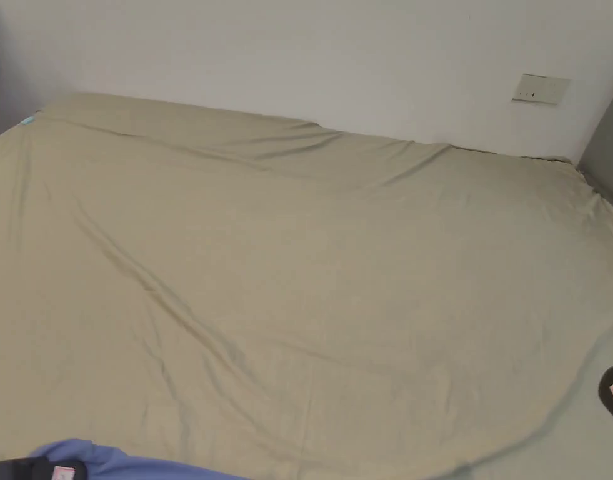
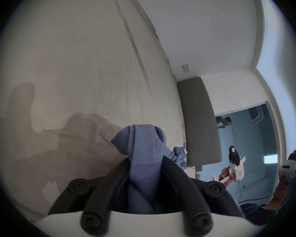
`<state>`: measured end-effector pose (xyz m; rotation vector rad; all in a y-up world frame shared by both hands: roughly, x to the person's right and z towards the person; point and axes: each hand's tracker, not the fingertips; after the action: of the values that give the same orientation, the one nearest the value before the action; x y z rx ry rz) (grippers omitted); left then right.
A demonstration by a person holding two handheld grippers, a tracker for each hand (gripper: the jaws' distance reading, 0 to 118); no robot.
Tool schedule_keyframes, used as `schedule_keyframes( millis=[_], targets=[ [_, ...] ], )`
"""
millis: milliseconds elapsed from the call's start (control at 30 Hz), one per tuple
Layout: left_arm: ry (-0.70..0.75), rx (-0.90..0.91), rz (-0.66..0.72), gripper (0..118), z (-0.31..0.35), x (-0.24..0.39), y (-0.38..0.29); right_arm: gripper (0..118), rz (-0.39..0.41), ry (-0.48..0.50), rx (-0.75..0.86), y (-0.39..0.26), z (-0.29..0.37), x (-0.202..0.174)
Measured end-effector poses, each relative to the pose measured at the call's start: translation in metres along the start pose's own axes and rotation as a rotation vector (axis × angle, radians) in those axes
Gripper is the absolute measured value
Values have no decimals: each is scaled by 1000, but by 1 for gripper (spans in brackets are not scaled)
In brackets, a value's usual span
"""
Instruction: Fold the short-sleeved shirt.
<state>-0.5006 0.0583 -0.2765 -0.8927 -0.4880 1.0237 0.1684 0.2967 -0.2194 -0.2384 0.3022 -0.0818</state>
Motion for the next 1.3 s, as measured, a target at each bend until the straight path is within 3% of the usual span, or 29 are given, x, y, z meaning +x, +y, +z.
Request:
schedule_keyframes(
  millis=[133,233,300,467,533,667,733,867,900,933,1000,1033,1067,1167,1267,1300],
  targets=[
    [187,124,-39,9,56,27,36,7,-4,-5,20,8,6,-3],
    [508,274,-233,9,88,79,50,7,10,-7,33,14,10,-11],
    [669,253,-228,9,91,108,57,7,17,0,43,17,13,-13],
    [730,204,-476,9,37,180,41,7,49,20,47,20,8,-27],
    [707,192,-434,9,-1,196,31,7,69,18,45,19,6,-33],
    [558,-6,-468,10,-79,194,-1,7,73,42,33,9,4,-37],
    [597,-82,-559,10,-115,182,-15,7,65,47,21,5,3,-38],
    [643,-177,-579,12,-180,140,-32,7,43,39,-6,-2,8,-34],
    [654,-191,-560,19,-190,127,-34,7,41,30,-15,-4,10,-33],
    [652,-206,-527,34,-197,113,-36,7,40,24,-23,-4,13,-30],
    [629,-204,-511,74,-202,94,-40,7,41,9,-31,-5,17,-26],
    [591,-199,-504,74,-197,89,-38,7,42,-2,-35,-5,18,-23],
    [455,-187,-504,79,-192,90,-36,7,43,-12,-37,-3,22,-19],
    [436,-129,-546,112,-161,123,-24,7,48,-44,-29,0,29,-11],
    [522,112,-576,104,-115,155,-6,7,25,-38,-2,1,36,-1],
    [590,211,-587,83,-104,160,-1,7,8,-31,8,0,38,1]
  ],
)
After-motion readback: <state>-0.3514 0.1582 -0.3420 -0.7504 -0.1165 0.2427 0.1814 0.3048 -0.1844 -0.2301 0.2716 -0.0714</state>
